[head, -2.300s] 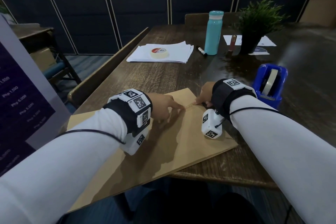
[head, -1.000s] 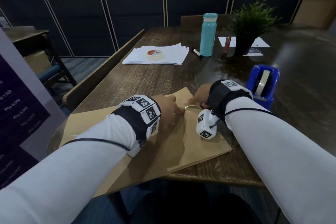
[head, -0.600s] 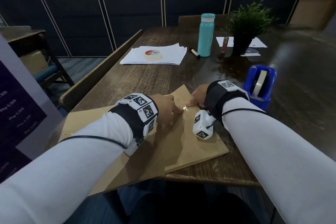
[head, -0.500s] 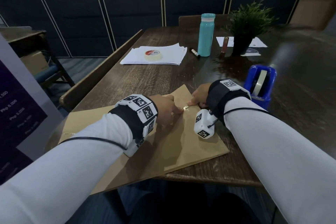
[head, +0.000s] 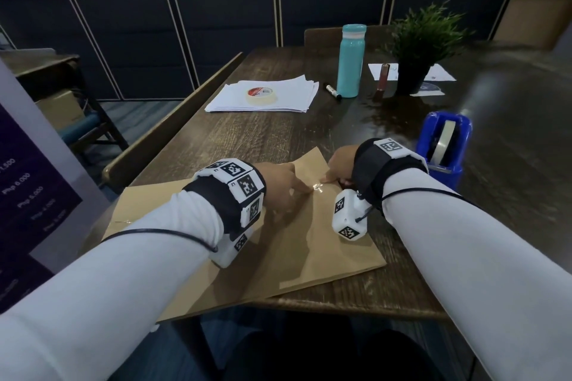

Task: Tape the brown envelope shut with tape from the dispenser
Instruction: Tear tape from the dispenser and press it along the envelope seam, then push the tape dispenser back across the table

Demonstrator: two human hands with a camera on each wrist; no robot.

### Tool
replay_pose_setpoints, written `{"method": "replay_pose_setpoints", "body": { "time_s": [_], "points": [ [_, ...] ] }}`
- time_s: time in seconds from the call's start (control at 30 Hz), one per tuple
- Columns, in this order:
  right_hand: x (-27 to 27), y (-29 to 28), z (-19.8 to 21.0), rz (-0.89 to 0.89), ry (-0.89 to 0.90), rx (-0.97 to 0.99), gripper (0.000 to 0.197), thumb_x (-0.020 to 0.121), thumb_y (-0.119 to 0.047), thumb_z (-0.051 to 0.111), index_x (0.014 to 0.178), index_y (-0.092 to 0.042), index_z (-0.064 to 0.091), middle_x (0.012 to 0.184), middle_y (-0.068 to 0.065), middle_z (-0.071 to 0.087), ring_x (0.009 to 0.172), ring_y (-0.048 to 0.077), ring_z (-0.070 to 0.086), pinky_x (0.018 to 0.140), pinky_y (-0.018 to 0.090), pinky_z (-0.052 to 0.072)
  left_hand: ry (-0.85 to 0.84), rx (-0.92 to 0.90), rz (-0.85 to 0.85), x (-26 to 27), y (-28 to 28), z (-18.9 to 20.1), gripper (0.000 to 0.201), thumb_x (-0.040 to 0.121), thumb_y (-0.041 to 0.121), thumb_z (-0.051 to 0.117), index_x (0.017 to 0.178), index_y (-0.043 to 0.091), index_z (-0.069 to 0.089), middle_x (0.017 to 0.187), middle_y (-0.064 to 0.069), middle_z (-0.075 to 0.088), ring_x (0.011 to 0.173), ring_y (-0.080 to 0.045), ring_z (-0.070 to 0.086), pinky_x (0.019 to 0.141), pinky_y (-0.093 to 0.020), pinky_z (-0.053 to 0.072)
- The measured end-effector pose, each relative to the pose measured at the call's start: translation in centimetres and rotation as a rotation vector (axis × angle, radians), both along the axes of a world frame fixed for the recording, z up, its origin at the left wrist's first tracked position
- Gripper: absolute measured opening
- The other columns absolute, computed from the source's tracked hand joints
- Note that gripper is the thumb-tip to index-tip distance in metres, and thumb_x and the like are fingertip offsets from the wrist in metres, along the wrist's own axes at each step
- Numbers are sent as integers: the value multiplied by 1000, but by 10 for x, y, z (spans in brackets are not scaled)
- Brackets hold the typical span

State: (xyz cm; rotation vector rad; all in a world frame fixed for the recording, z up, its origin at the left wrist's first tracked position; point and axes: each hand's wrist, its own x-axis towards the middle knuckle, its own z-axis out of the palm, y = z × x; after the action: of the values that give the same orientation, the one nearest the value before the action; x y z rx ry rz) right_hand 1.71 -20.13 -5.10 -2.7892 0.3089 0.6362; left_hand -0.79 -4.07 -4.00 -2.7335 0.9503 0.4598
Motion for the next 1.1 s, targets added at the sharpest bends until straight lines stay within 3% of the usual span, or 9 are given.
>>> {"method": "replay_pose_setpoints", "body": {
  "time_s": [0.2, 0.33, 0.4, 0.47, 0.53, 0.57, 0.8, 1.0, 1.1],
  "points": [
    [-10, -1, 4, 16, -83, 44, 30, 94, -25, 57, 68, -16, 46, 68, 2, 48, 64, 19, 49, 83, 35, 47, 53, -50, 15, 2, -2, 5, 54, 92, 21, 47, 142, 40, 40, 133, 4, 37, 119, -19, 48, 85, -25, 38],
    [-30, -3, 13, -70, -138, 227, 9, 93, -5, 51, 96, -6, 59, 75, 1, 52, 61, 13, 53, 56, 22, 53, 93, -82, 34, 0, 0, 6, 52, 92, 16, 45, 139, 37, 46, 123, 9, 39, 119, -18, 49, 93, -24, 40],
    [-43, 1, 22, -95, -142, 275, 32, 94, -1, 47, 125, 0, 55, 92, 9, 62, 54, 13, 58, 39, 14, 50, 114, -101, 38, 2, -1, 7, 52, 89, 13, 44, 135, 36, 52, 128, 1, 52, 116, -22, 55, 100, -32, 45],
    [-59, 5, 34, -94, -143, 185, 36, 97, -2, 43, 132, 4, 50, 121, 20, 61, 74, 17, 68, 58, 12, 55, 133, -110, 47, 5, -2, 8, 51, 88, 13, 45, 131, 37, 56, 127, -3, 57, 111, -22, 58, 100, -36, 47],
    [-71, 6, 44, 20, -212, 11, 36, 100, -6, 39, 132, 6, 50, 133, 21, 54, 113, 29, 60, 92, 27, 48, 152, -125, 63, 7, -4, 9, 49, 87, 14, 47, 127, 39, 59, 130, 0, 59, 111, -20, 59, 101, -36, 47],
    [-73, 5, 48, 9, -289, -4, 35, 100, -8, 39, 130, 5, 52, 133, 20, 54, 119, 31, 55, 95, 31, 45, 147, -128, 64, 6, -5, 12, 46, 88, 16, 48, 126, 37, 60, 132, 1, 58, 113, -19, 58, 103, -35, 45],
    [-94, -52, 61, -162, -911, -113, 50, 98, -30, 39, 141, -5, 34, 147, 18, 30, 132, 39, 29, 106, 47, 30, -35, -537, -29, -21, -45, 53, 40, 102, 26, 37, 139, 14, 49, 142, -1, 49, 129, -19, 46, 100, -23, 33],
    [-100, -101, 46, -480, -662, -51, 98, 89, -70, 30, 150, 3, 5, 158, 24, 3, 145, 40, 10, 118, 48, 14, 103, -585, -60, -46, -103, 57, 52, 103, 39, 27, 144, 9, 36, 150, -10, 40, 137, -21, 37, 109, -29, 27],
    [-102, -118, 35, -562, -513, 227, 119, 69, -90, 27, 146, 1, 28, 149, 25, 33, 132, 37, 40, 109, 44, 34, 218, -602, -58, -54, -123, 49, 54, 104, 38, 23, 147, 7, 30, 154, -10, 33, 141, -20, 31, 107, -22, 23]
  ]
}}
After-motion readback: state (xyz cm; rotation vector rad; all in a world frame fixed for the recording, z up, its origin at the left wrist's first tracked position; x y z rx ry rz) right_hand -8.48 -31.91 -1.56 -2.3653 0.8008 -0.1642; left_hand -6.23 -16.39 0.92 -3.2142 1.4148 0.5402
